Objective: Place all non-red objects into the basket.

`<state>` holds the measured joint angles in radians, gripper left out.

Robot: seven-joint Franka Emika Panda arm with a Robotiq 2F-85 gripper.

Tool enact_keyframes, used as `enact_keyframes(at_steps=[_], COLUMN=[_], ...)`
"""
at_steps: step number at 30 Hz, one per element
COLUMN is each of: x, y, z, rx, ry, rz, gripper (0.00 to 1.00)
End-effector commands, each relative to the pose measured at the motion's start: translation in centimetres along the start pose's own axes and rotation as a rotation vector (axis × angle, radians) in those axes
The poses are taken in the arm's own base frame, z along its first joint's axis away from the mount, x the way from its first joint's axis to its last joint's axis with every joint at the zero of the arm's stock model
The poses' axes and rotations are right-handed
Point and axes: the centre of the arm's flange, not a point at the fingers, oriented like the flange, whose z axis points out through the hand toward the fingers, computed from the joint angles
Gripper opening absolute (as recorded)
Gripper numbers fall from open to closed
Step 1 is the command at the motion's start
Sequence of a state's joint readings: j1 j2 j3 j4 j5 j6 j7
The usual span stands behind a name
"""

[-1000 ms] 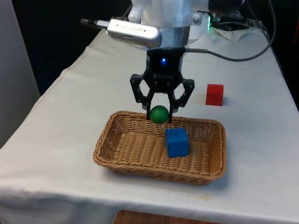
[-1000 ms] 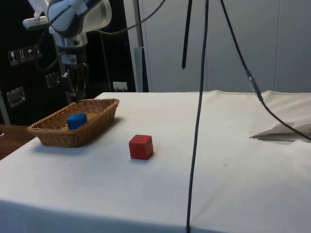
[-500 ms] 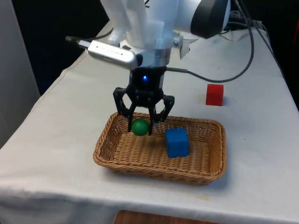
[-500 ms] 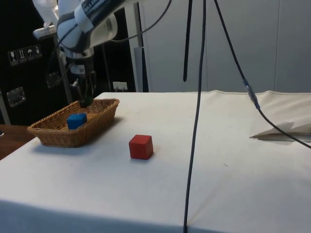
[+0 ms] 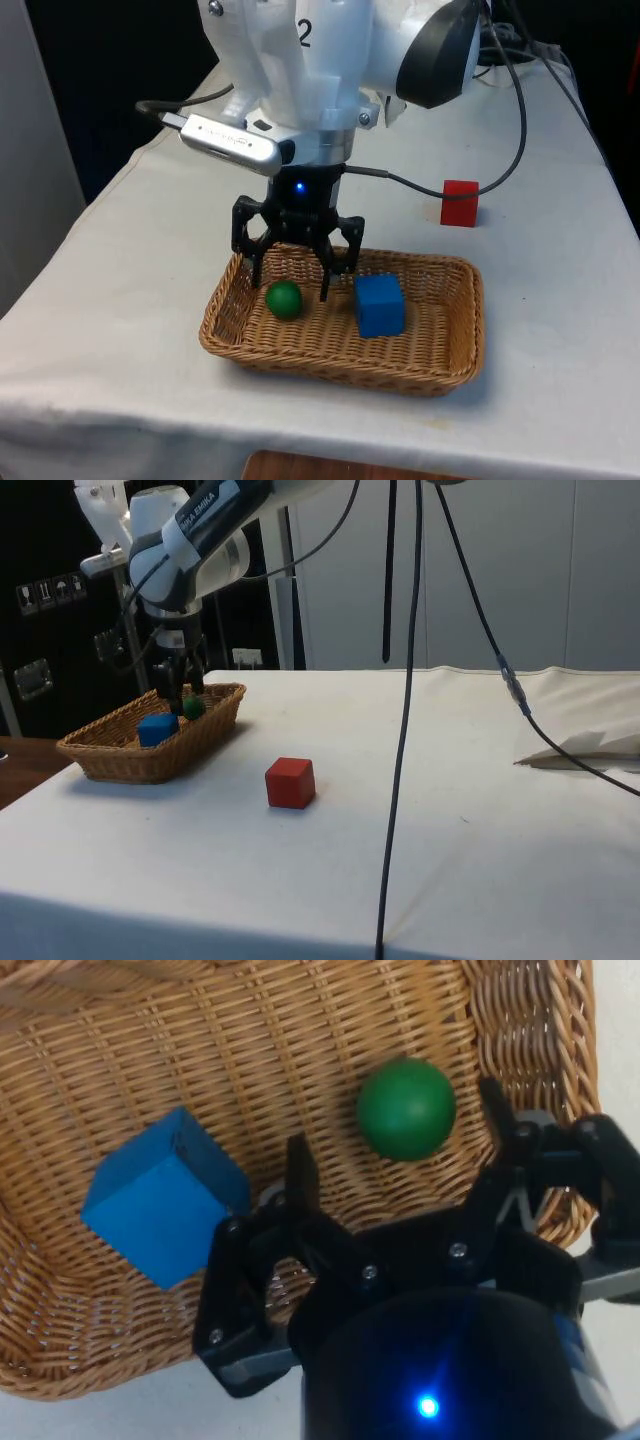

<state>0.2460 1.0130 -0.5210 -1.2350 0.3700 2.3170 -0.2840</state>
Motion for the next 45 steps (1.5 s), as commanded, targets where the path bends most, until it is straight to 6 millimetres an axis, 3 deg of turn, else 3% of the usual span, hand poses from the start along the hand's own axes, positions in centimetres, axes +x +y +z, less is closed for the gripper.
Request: enact_keyframes(at_steps=[1, 2, 4, 5, 11, 25, 28, 32, 45], x=[-0.1, 0.0, 0.0, -0.1, -0.1, -1.0, -1.1, -2.1, -4.1], y=[0.0, 0.0, 0.1, 0.1, 0.1, 1.1, 1.1, 1.4, 1.3], z=[0.1, 0.3, 0.3, 0.4, 0.3, -4.3, -4.4, -6.3, -9.5], rx=[0.0, 0.002, 0.001, 0.001, -0.001, 0.04, 0.04, 0.063, 0.099], ry=[-0.002, 0.006, 0.005, 0.004, -0.003, 0.005, -0.001, 0.005, 0.004], rz=[0.001, 0.002, 0.004, 0.004, 0.001, 0.049, 0.05, 0.063, 0.073], gripper=[0.77, 0.77, 0.96, 1.0, 1.0, 1.0, 1.0, 1.0, 1.0])
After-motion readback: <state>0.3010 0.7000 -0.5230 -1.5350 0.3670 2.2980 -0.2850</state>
